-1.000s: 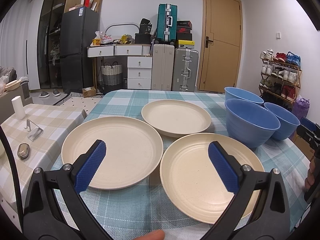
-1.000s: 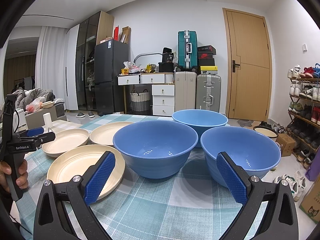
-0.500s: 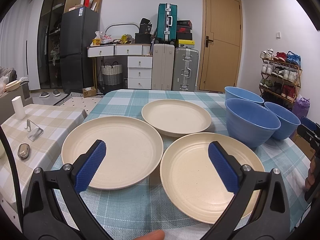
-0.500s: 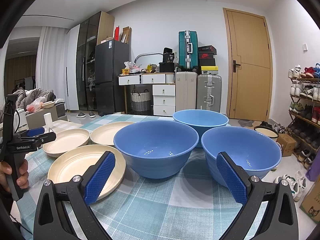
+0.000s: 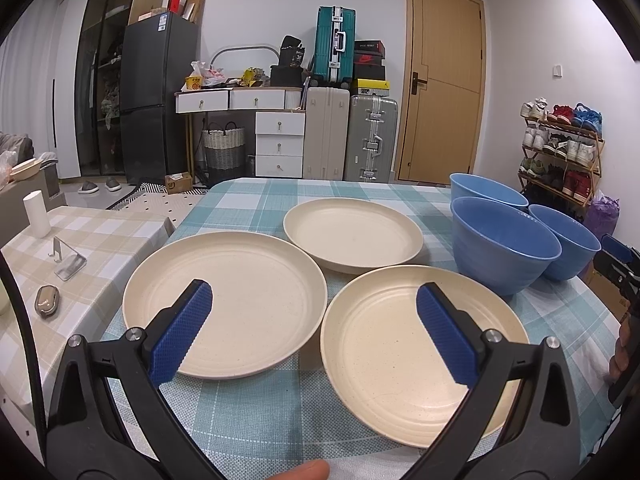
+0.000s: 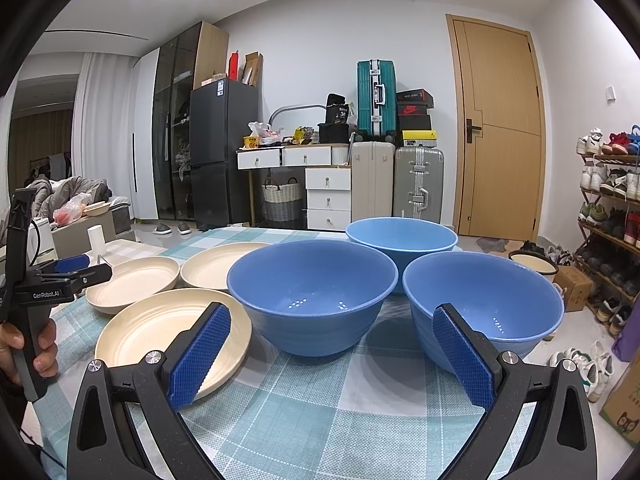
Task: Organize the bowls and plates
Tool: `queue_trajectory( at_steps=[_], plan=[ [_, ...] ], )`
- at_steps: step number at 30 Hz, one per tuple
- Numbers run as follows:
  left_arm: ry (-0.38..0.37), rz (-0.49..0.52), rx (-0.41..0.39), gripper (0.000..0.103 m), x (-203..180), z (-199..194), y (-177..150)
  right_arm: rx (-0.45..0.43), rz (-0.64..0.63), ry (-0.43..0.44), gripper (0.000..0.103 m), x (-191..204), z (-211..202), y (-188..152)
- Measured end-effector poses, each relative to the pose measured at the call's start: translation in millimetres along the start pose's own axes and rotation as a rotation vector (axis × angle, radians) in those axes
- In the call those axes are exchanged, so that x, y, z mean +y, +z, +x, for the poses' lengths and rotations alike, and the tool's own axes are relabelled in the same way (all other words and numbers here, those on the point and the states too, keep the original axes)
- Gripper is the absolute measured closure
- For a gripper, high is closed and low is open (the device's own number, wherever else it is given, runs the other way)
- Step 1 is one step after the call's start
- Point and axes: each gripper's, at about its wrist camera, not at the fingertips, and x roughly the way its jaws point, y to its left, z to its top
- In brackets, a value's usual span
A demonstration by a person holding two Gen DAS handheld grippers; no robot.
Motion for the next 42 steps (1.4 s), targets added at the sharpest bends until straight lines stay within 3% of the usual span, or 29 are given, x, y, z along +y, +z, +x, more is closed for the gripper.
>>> queue_trajectory(
  at_steps=[21, 42],
  plan=[
    [-0.003, 0.003, 0.004, 0.001, 1, 1, -1, 0.022, 0.005, 0.006, 0.000, -2, 2, -3],
    [0.028, -0.093, 0.035, 0.001, 18, -6, 13, 0.073, -0.011, -0.006, 0.000, 8, 3, 23]
  ],
)
